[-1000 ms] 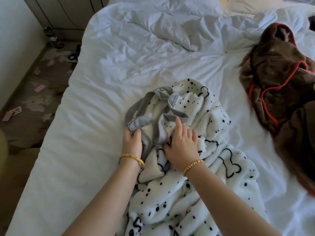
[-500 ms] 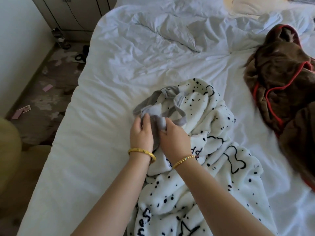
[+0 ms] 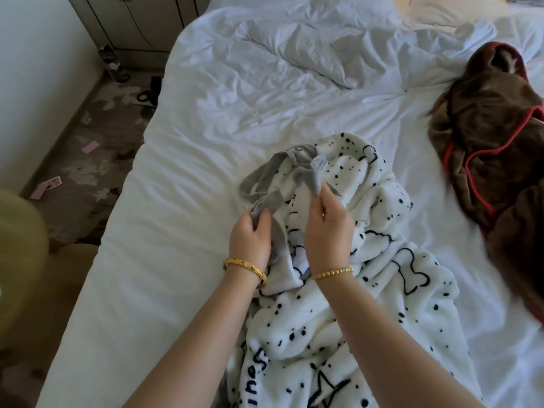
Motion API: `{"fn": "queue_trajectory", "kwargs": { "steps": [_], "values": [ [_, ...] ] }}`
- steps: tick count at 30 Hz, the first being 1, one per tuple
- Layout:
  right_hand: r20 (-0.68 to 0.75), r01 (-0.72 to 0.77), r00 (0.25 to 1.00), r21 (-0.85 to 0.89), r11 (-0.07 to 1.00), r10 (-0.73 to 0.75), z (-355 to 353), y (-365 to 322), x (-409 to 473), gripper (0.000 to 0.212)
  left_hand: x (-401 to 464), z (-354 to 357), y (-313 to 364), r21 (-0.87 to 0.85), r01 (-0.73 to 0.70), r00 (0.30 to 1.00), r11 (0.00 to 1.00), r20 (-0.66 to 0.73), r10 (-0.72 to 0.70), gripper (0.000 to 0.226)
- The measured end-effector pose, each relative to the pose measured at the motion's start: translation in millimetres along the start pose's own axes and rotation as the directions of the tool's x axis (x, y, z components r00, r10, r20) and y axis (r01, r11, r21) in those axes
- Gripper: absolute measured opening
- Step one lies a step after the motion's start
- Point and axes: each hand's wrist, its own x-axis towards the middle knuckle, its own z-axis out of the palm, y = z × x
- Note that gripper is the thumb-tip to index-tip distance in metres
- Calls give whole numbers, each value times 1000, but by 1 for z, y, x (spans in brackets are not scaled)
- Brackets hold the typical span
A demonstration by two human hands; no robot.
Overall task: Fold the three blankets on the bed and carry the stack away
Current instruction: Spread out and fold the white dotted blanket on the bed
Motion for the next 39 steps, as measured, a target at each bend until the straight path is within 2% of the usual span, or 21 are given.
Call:
{"fn": "queue_trajectory", "kwargs": {
  "steps": [1, 4, 7, 10, 14, 19, 22, 24, 26, 28, 30, 31, 33, 35, 36, 37, 38, 39],
  "values": [
    [5, 61, 998, -28, 998, -60, -1, -3, 3, 29, 1, -1, 1, -16, 13, 1000, 1000, 12, -13, 26],
    [220, 346, 923, -117, 931, -315, 2, -12, -5, 38, 6, -3, 8, -62, 26, 998, 998, 58, -22, 20],
    [321, 508, 846, -243, 826, -426, 4, -6, -19, 39, 9, -5, 13, -127, 65, 996, 990, 72, -56, 15],
    [306, 456, 875, -259, 851, -375, 4, -1, -23, 35, 8, -6, 12, -112, 7, 997, 994, 76, 1, 10],
    [282, 339, 916, -166, 926, -285, 4, -3, -22, 35, 3, -5, 10, -86, -60, 976, 994, 206, 77, 15],
    [329, 429, 872, -158, 889, -362, 5, -2, -22, 32, 3, -3, 9, -87, -78, 961, 993, 257, 98, 27],
    [393, 428, 845, -93, 899, -362, 2, 4, -27, 43, 8, -4, 6, -85, -10, 986, 996, 166, 24, 17],
    [371, 367, 873, -75, 927, -316, -1, 10, -27, 46, 12, -1, 3, 13, 5, 995, 1000, 101, -7, 18],
    [287, 293, 924, -104, 951, -253, -4, 17, -18, 45, 13, 9, -4, 111, -49, 996, 993, 79, 40, 14],
    [175, 248, 959, -140, 959, -223, -7, 24, 1, 41, 7, 25, -16, 282, -146, 980, 948, 173, 99, 12],
    [129, 225, 971, -208, 952, -201, -8, 27, 28, 42, -3, 41, -36, 514, -243, 933, 823, 356, 53, 13],
    [172, 237, 965, -261, 936, -197, -6, 30, 43, 43, -8, 47, -47, 584, -283, 902, 761, 432, 3, 13],
    [405, 334, 897, -354, 874, -179, 0, 35, 69, 42, -14, 56, -63, 639, -328, 864, 696, 501, -53, 16],
    [666, 488, 744, -476, 732, -63, 8, 44, 84, 34, -10, 61, -71, 637, -298, 874, 711, 482, -66, 20],
    [716, 552, 698, -549, 627, 13, 11, 51, 88, 34, -6, 62, -73, 623, -249, 894, 741, 442, -71, 20],
    [713, 588, 698, -624, 515, 67, 11, 57, 91, 38, -1, 62, -75, 598, -171, 926, 783, 370, -80, 20],
    [670, 577, 734, -699, 422, 107, 8, 64, 95, 42, 5, 61, -76, 563, -72, 956, 824, 273, -103, 20],
    [593, 502, 791, -770, 394, 151, 5, 70, 98, 45, 10, 59, -77, 516, 22, 976, 856, 172, -129, 19]
  ]
}}
